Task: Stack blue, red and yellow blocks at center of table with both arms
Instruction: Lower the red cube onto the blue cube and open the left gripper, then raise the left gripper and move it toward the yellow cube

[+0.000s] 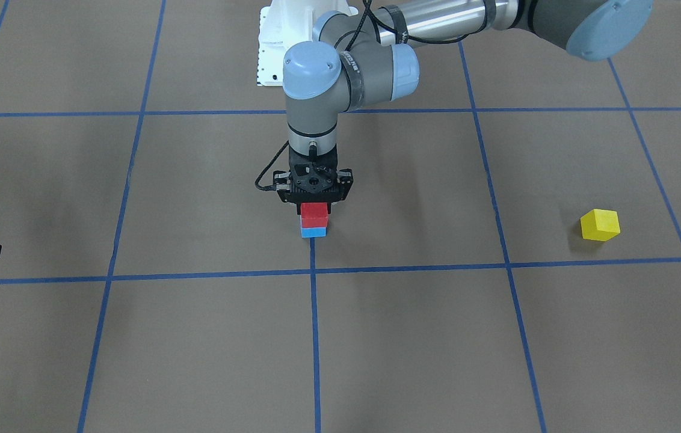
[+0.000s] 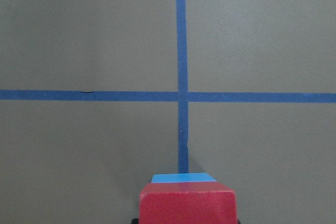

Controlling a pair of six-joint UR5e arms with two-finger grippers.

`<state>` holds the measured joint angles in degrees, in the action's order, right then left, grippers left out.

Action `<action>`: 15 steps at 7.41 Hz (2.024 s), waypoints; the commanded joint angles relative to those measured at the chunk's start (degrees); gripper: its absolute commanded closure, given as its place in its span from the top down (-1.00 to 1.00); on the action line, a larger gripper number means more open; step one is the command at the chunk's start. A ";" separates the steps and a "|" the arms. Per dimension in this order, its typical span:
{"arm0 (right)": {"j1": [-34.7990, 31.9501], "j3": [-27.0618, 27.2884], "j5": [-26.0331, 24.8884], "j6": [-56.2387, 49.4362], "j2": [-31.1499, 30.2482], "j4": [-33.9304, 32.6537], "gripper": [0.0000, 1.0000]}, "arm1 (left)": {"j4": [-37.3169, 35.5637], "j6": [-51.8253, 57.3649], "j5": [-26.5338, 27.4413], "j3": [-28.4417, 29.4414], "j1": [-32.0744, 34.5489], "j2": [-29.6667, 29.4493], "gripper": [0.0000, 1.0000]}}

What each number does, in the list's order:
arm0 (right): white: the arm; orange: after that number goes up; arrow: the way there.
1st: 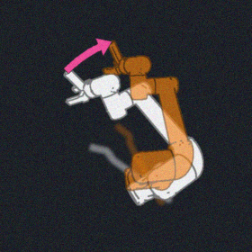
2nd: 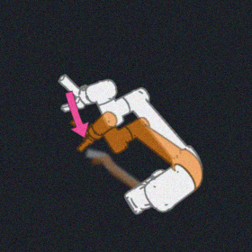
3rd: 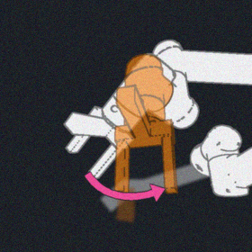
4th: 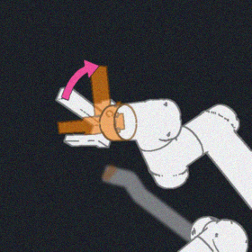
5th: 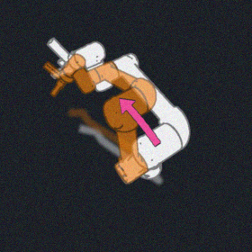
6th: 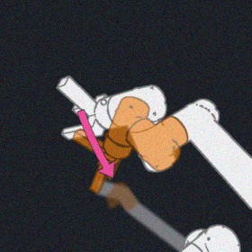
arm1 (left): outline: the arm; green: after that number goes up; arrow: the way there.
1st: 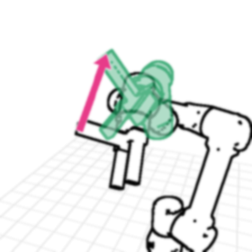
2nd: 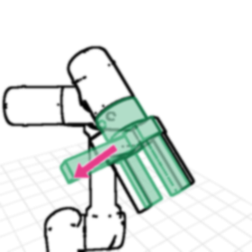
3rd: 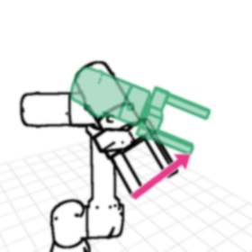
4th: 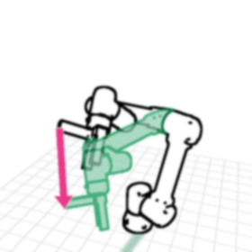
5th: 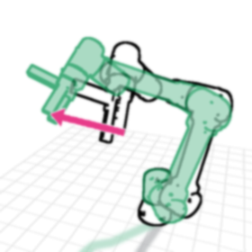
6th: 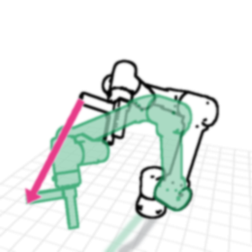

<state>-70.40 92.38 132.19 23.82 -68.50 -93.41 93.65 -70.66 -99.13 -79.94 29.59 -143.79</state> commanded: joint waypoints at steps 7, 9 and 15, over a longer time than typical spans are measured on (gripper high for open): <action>0.00 0.08 0.09 0.00 -0.06 0.07 0.99 | 0.93 -0.18 -0.45 -1.35 2.30 -0.35 0.99; -0.09 0.08 0.09 -0.17 -0.23 0.07 0.99 | -7.53 1.31 -3.68 -11.66 5.20 2.44 0.99; -0.09 0.00 0.18 0.26 -0.41 0.07 0.99 | -12.56 39.94 -20.38 -34.32 31.19 37.83 0.99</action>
<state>-70.49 92.37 132.33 23.97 -68.97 -93.35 77.92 -38.45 -116.59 -114.22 55.39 -112.98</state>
